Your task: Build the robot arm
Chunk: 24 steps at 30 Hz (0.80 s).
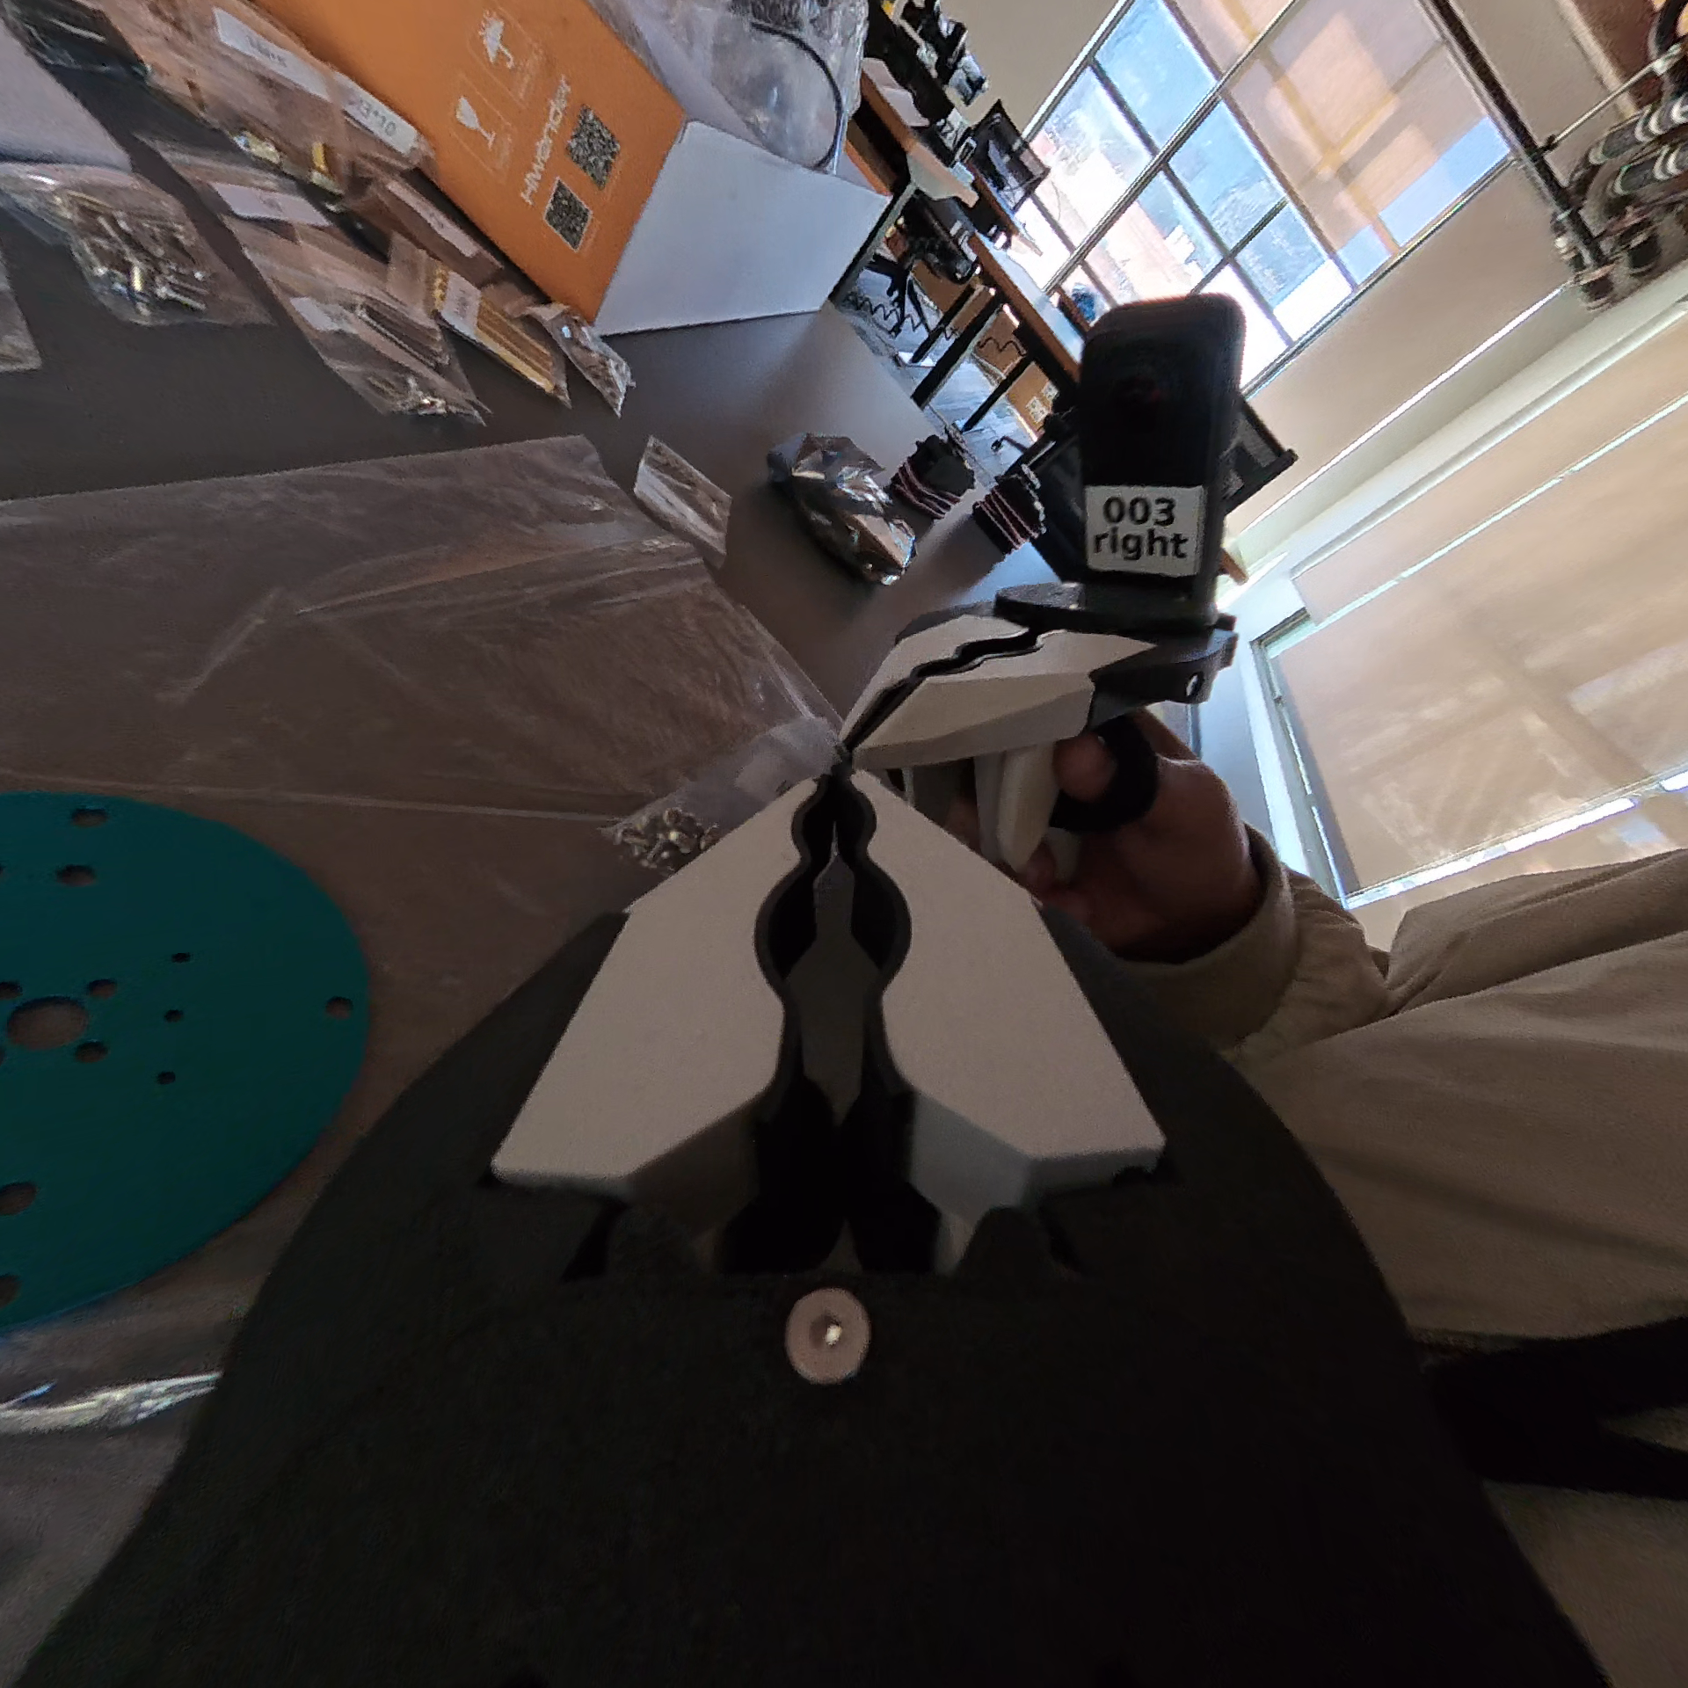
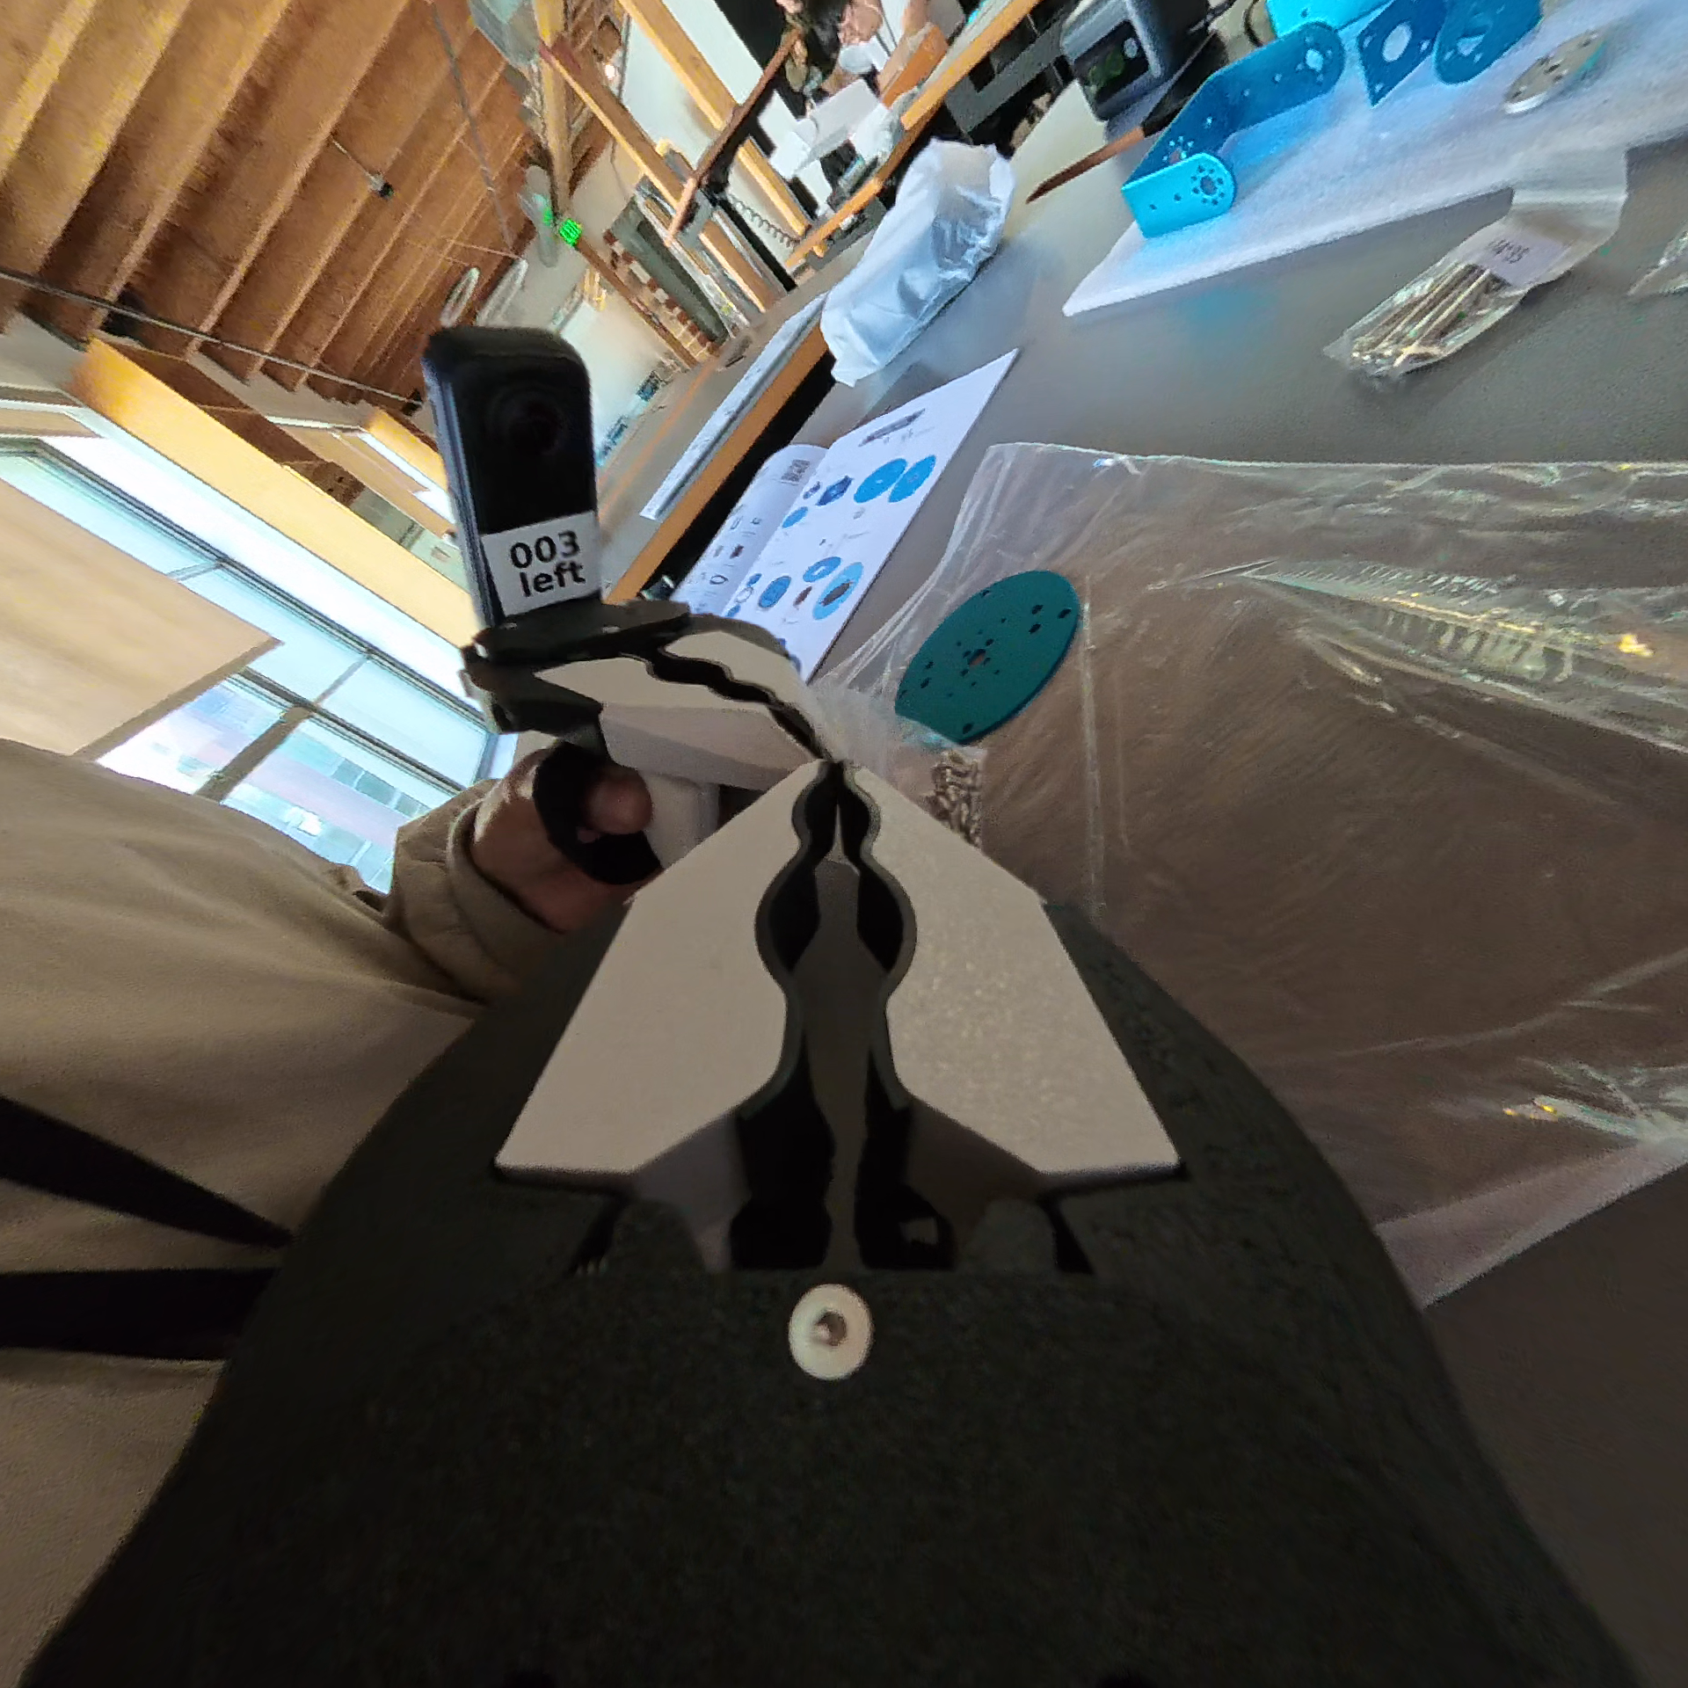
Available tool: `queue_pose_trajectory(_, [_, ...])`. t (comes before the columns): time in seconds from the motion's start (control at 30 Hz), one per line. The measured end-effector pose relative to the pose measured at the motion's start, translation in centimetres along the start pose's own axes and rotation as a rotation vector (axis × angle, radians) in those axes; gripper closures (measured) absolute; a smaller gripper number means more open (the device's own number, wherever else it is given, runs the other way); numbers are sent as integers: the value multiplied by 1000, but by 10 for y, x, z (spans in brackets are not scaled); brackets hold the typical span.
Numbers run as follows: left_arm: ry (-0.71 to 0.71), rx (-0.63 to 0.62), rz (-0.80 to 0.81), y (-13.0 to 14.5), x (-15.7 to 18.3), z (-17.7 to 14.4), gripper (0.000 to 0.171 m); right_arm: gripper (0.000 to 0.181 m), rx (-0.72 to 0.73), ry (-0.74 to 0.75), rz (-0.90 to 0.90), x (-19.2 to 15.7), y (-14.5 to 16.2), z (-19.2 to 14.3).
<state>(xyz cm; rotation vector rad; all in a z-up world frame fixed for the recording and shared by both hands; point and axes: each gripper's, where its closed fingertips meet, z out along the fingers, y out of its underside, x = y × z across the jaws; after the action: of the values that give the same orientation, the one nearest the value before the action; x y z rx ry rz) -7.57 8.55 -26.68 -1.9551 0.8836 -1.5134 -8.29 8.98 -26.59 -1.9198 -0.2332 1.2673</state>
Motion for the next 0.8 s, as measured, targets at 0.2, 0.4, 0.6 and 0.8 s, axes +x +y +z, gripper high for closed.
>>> queue_pose_trajectory(0.2, [-87,-36,25,7,-12,1,171,181,-49,199,-126,16,6,-2])
queue_pose_trajectory(0.4, [-182,-30,53,4,-26,-11,171,181,7,375,-205,35,-11,-26])
queue_pose_trajectory(0.6, [-114,-38,48,6,-13,0,171,160,-66,121,-156,2,2,2])
queue_pose_trajectory(0.8, [9,-11,19,3,4,1,171,161,-43,-56,-1,-7,5,3])
